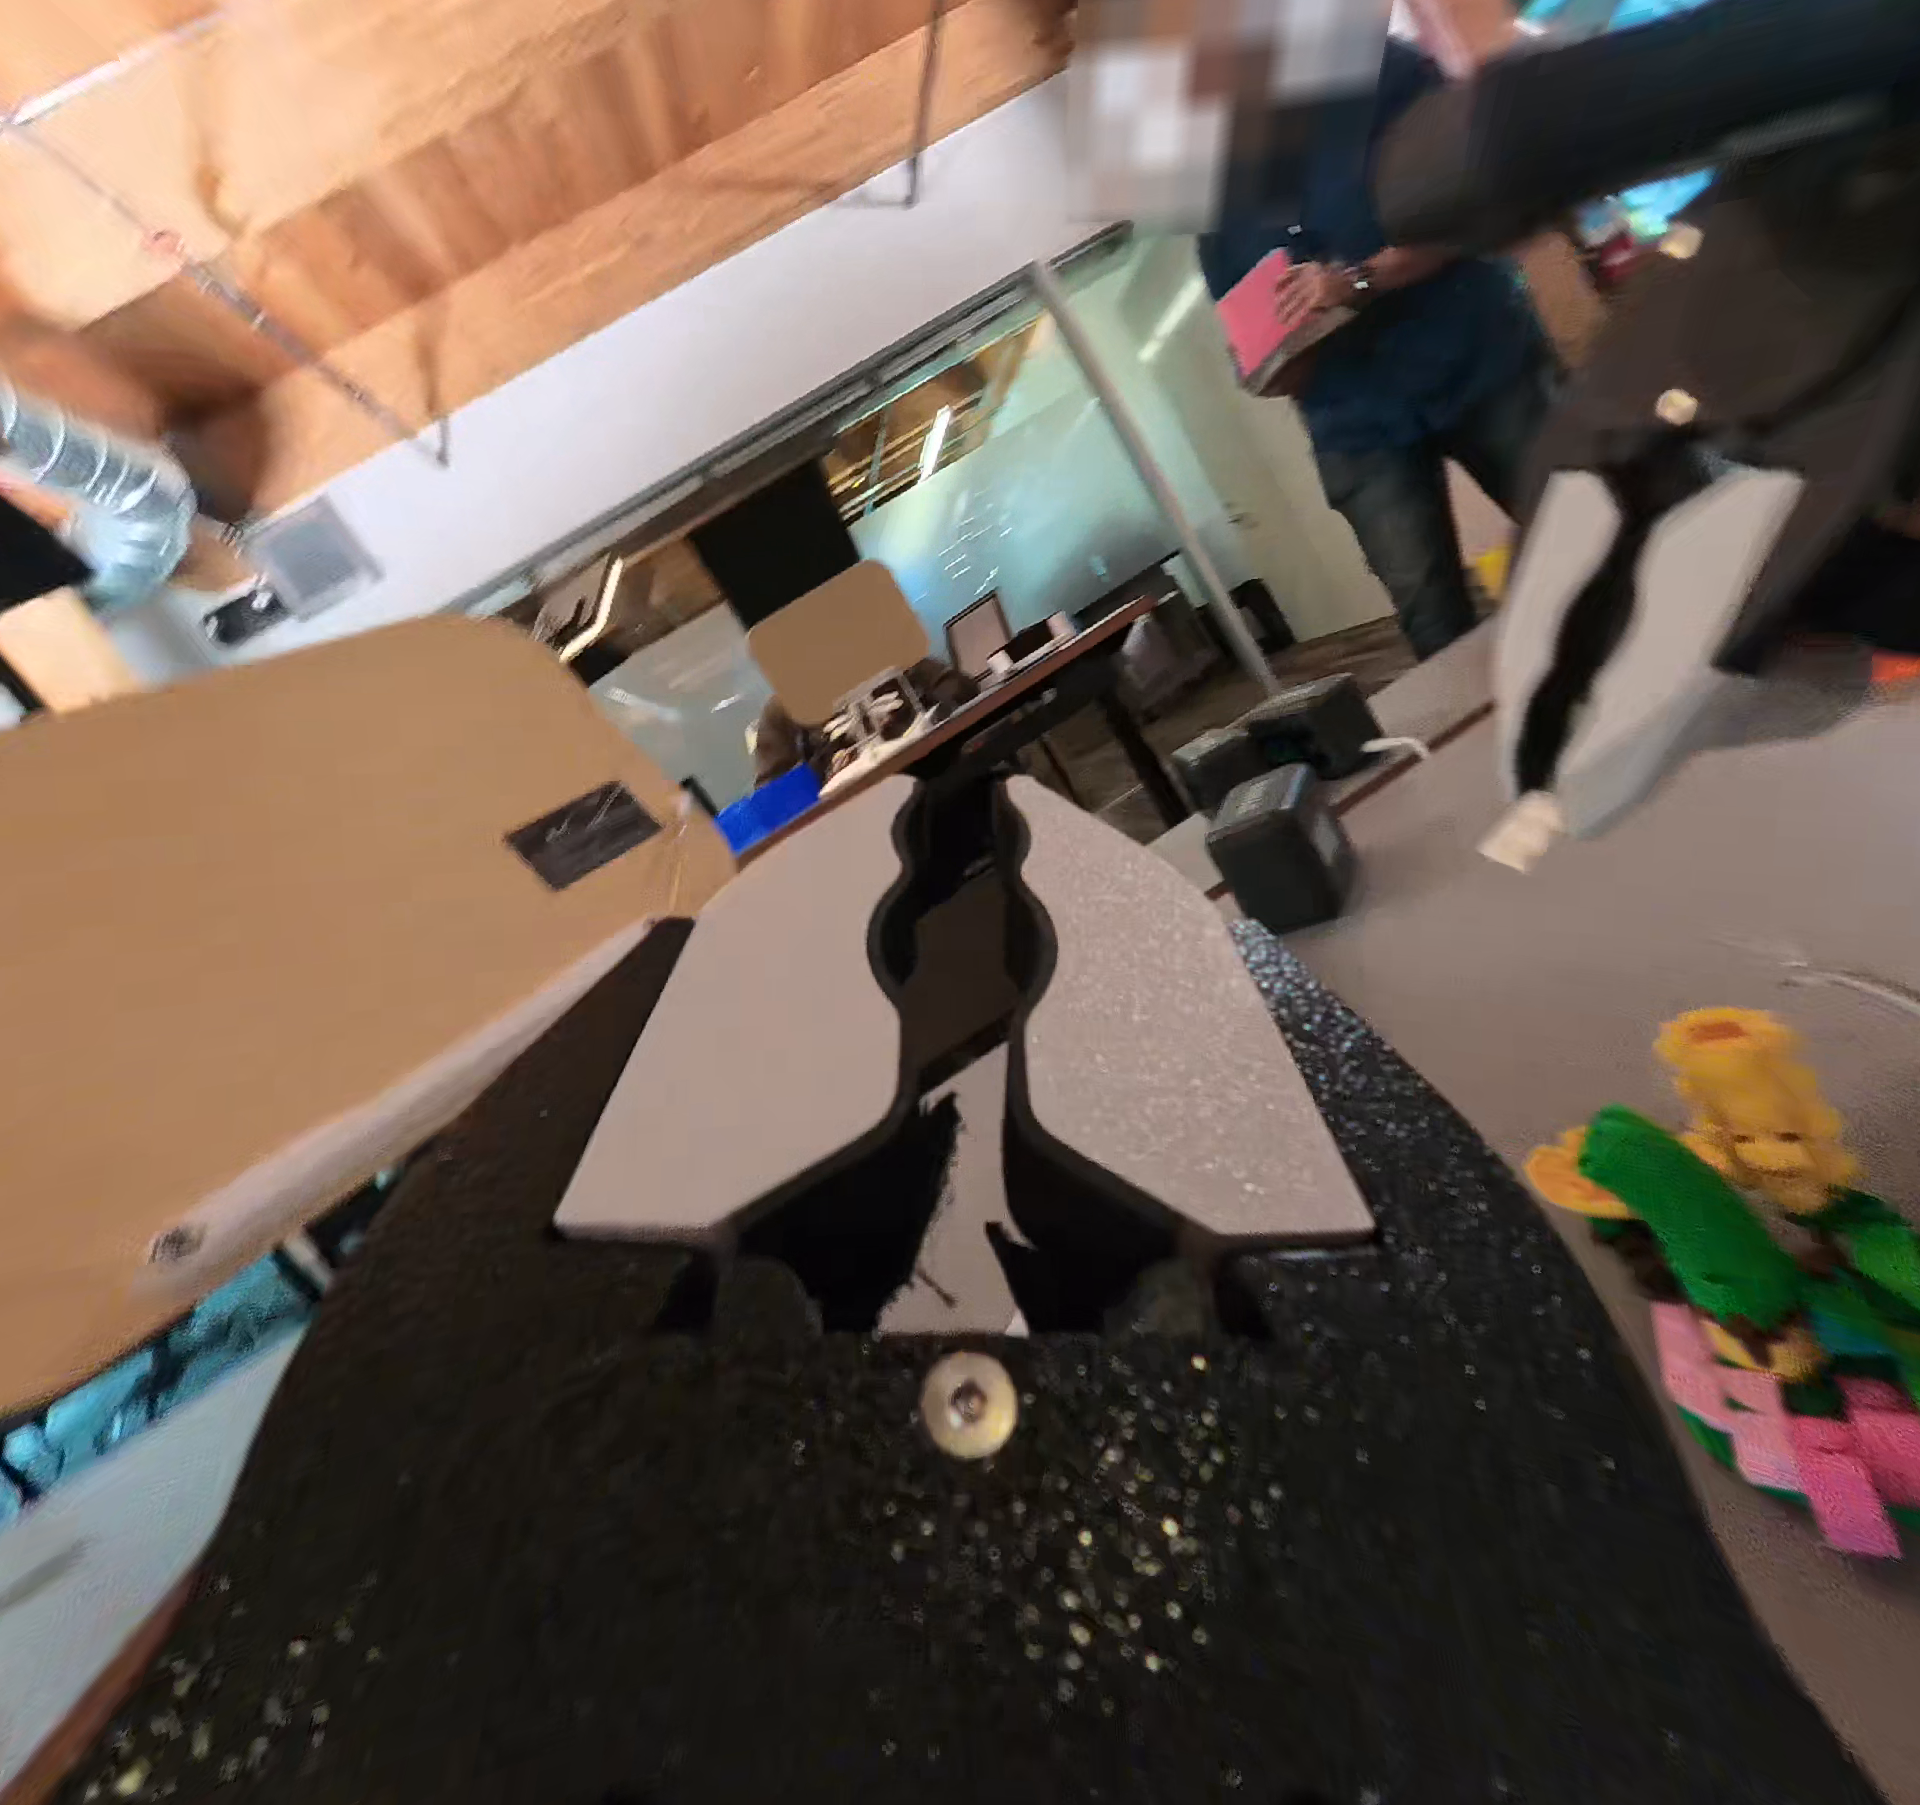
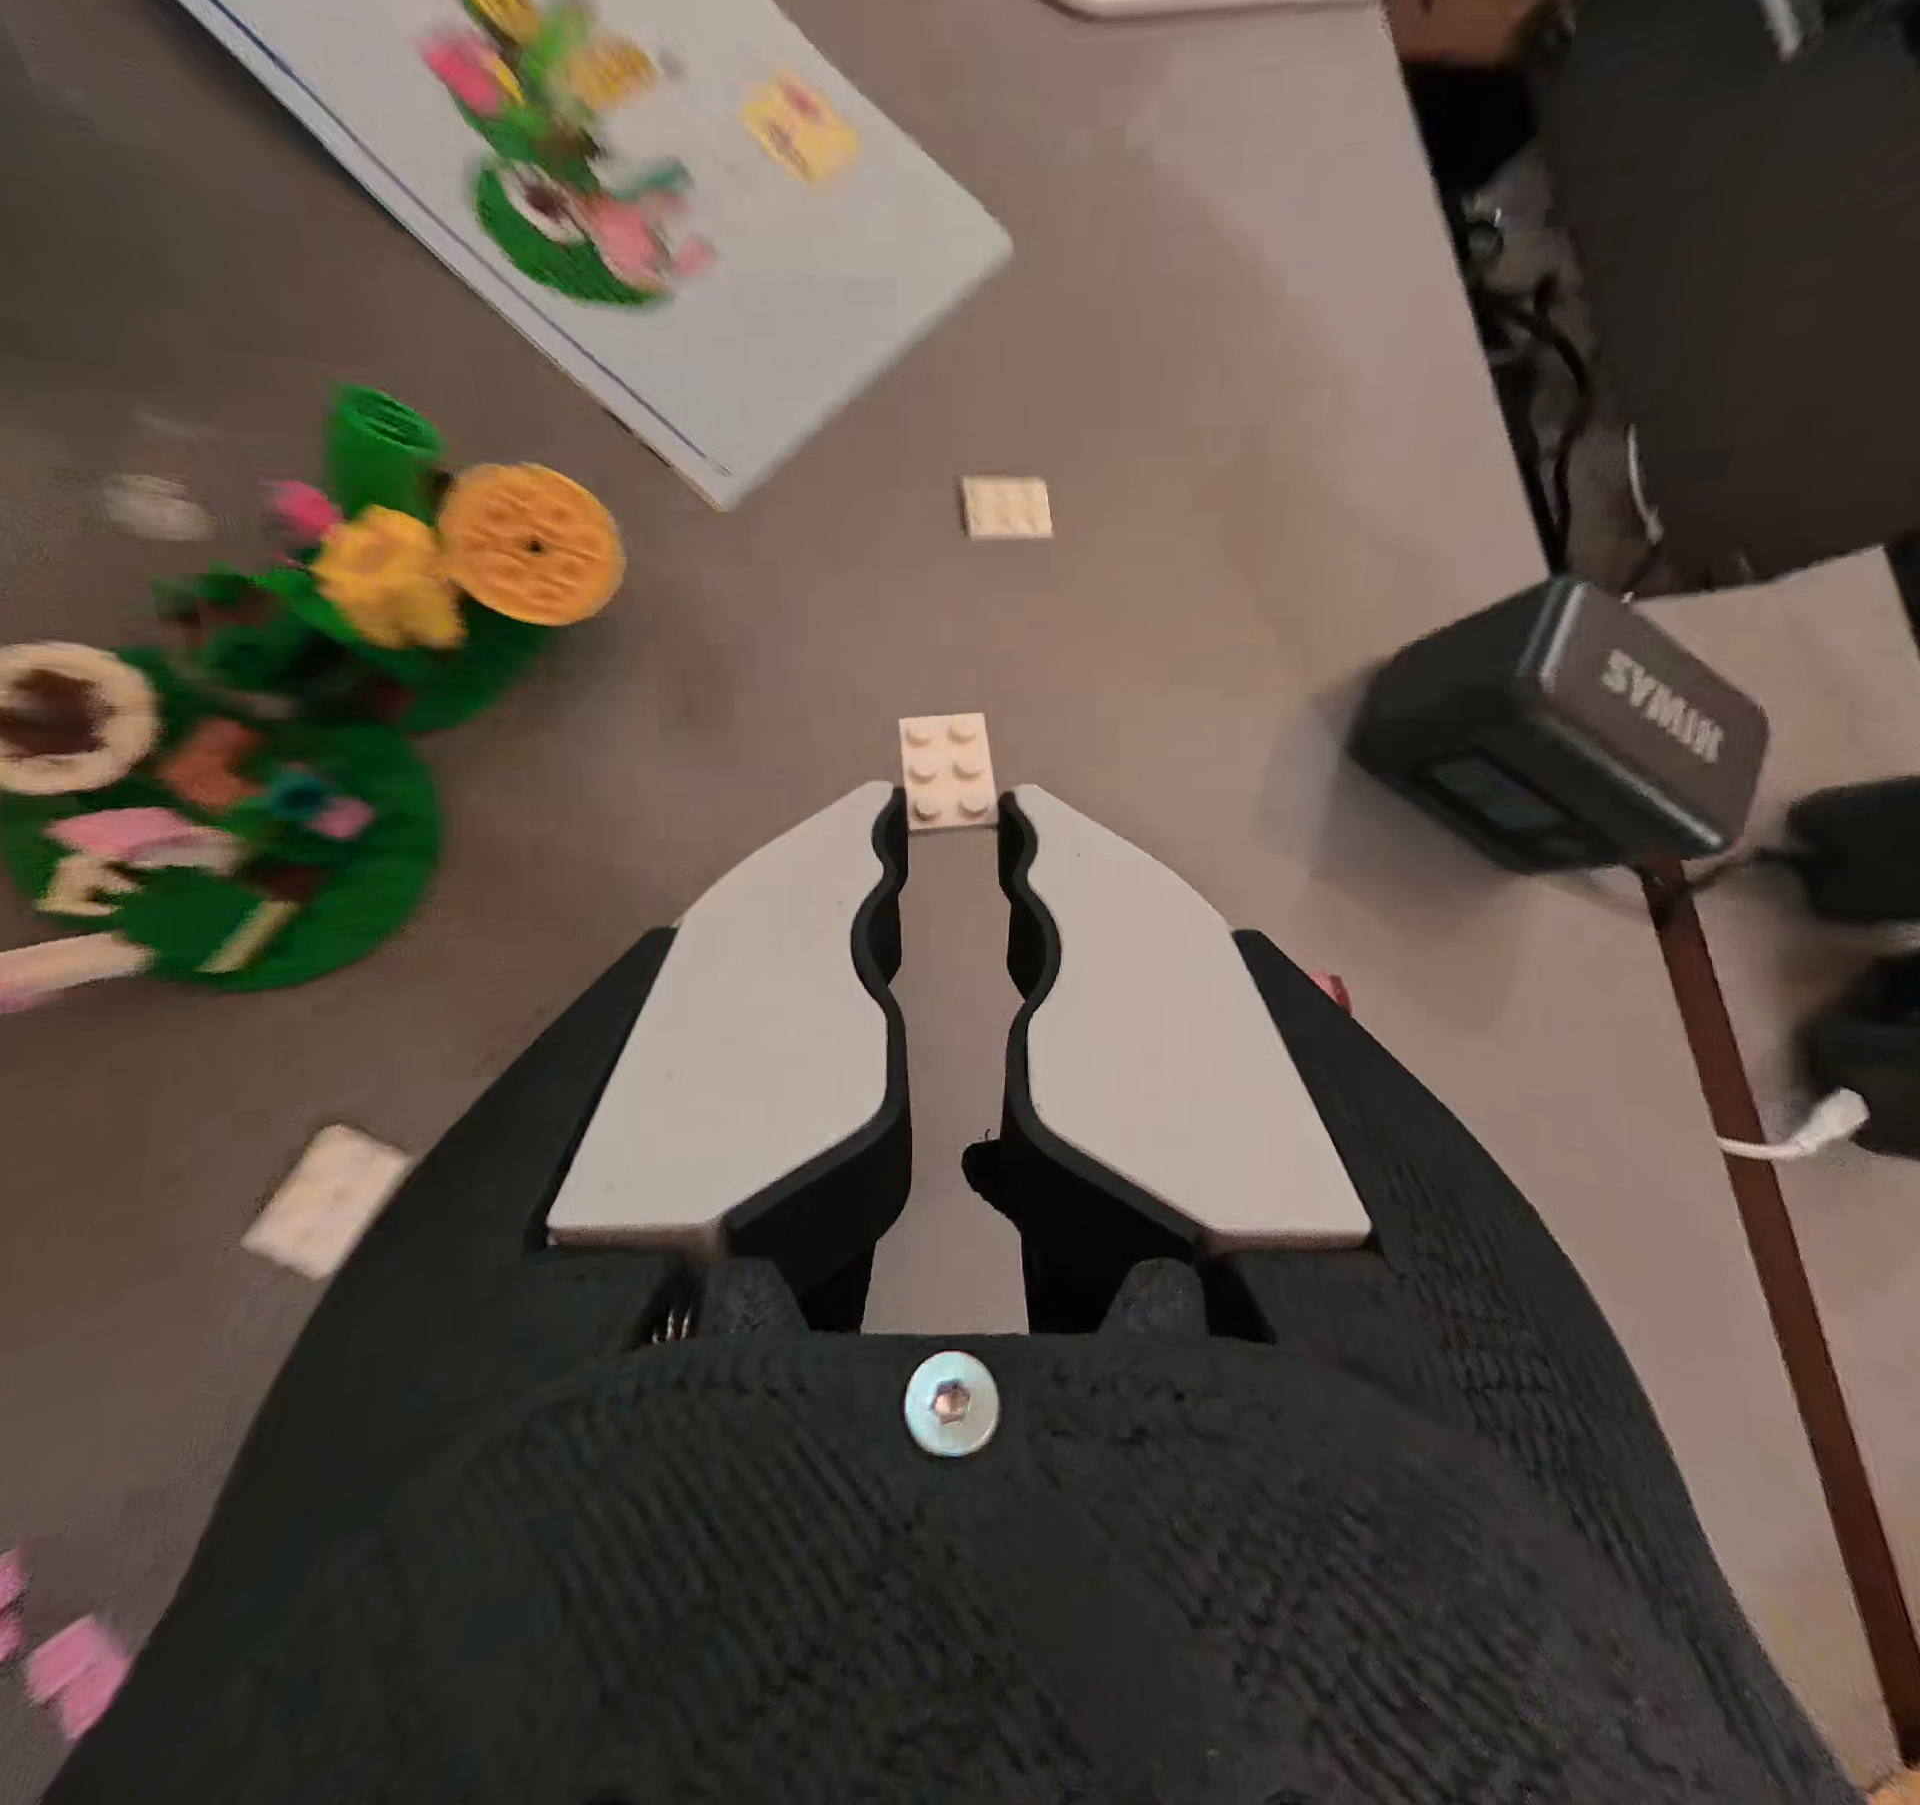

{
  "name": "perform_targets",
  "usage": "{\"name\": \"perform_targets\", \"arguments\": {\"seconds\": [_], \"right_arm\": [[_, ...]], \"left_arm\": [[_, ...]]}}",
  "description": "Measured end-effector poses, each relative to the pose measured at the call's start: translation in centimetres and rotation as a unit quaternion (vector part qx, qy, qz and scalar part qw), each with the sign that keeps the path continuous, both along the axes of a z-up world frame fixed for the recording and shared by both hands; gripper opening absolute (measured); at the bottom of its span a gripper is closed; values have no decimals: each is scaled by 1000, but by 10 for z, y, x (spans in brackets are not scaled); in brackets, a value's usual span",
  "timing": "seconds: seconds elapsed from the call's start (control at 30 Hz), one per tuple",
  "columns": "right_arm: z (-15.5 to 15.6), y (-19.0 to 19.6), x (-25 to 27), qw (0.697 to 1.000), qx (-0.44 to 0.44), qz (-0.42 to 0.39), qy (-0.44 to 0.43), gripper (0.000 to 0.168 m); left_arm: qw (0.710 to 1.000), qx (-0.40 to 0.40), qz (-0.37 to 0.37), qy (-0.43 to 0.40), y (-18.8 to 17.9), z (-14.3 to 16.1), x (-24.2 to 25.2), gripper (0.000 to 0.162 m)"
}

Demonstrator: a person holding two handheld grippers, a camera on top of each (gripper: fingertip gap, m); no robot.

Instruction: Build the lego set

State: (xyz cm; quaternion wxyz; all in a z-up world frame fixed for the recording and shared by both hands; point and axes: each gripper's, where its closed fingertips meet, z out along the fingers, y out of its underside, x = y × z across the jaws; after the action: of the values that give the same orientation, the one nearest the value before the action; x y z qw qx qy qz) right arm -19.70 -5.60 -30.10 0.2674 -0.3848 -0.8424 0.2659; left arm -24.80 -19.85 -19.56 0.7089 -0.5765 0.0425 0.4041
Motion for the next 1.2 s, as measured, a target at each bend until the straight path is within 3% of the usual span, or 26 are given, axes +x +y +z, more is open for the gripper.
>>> {"name": "perform_targets", "arguments": {"seconds": [0.13,0.27,0.5,0.63,0.83,1.03,1.2], "right_arm": [[-38,13,-23,998,36,-35,-27,15],[-51,16,-40,997,42,-54,-30,15],[-61,17,-59,995,54,-80,-38,16],[-60,11,-55,995,27,-60,-69,27],[-64,9,-45,992,-18,-45,-112,25],[-63,-21,-36,989,-55,6,-135,27],[-55,2,-51,994,-26,-31,-104,26]], "left_arm": [[997,31,15,-73,-12,-6,-27,9],[995,36,16,-91,-15,-8,-36,8],[995,20,17,-92,-9,-16,-37,6],[995,14,15,-100,-7,-20,-39,5],[994,16,9,-109,-6,-20,-40,5],[994,19,9,-107,-7,-19,-39,1],[994,18,7,-109,-6,-19,-40,0]]}}
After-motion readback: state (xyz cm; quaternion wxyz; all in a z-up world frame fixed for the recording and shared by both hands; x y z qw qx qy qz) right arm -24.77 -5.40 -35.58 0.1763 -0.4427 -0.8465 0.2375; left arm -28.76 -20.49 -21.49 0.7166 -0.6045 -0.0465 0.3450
